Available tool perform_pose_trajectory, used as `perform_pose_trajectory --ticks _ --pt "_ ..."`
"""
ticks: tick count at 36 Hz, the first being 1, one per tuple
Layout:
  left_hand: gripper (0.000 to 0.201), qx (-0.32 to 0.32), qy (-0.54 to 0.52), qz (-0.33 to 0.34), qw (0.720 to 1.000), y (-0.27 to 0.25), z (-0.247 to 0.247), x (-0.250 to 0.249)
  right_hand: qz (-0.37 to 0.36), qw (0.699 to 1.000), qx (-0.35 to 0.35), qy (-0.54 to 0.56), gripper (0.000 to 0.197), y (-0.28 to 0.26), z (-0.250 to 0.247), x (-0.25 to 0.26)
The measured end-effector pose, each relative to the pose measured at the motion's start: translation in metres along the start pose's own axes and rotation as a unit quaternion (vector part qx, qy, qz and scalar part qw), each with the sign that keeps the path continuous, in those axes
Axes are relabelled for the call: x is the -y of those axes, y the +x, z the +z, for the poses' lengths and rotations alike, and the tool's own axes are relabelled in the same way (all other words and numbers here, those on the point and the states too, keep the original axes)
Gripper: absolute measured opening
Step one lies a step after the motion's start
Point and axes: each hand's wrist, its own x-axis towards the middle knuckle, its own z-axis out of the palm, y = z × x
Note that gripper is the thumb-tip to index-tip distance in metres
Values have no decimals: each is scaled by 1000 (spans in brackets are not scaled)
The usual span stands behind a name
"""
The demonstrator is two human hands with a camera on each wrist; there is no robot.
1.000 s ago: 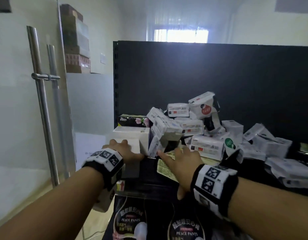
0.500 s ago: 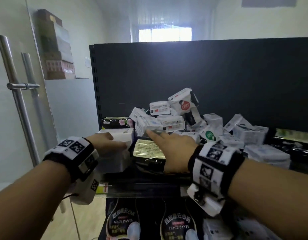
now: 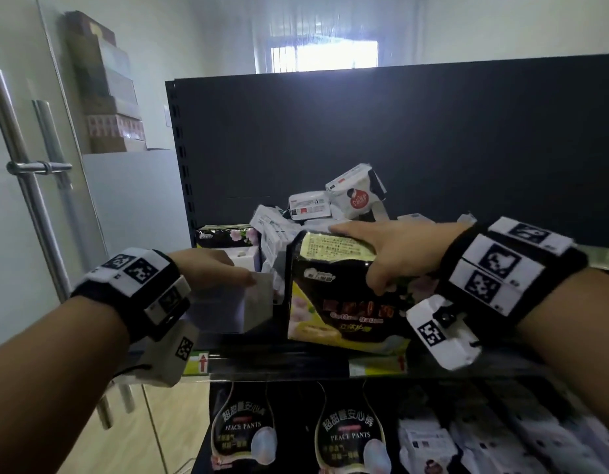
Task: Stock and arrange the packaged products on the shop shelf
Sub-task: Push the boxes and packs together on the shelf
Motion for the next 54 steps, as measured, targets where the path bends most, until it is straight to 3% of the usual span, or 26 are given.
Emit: perform_pose_trajectory --ticks 11,19,24,34,39,45,49,54 --pt "81 -13 -10 13 1000 -6 0 -9 14 999 30 -34 97 3 25 -5" --pt "62 -64 -77 53 994 -13 -12 -3 -6 998 31 -50 90 -5 31 -7" --pt "70 -53 -174 57 982 -13 -10 -9 18 999 35 -29 84 -3 32 -6" --pt "31 -46 -241 34 969 -39 7 -40 11 999 38 -38 86 -19 31 -5" --pt "29 -68 -258 8 964 -81 19 -57 -21 997 37 -57 93 -57 35 -32" --pt "43 -47 -285 9 957 -126 56 -96 -59 993 59 -79 92 -101 46 -76" --pt "58 -102 -197 -13 975 -148 89 -119 -68 991 75 -89 91 -122 65 -104" --pt "55 -29 -202 -32 978 -165 118 -145 -45 986 138 -78 93 -130 91 -131"
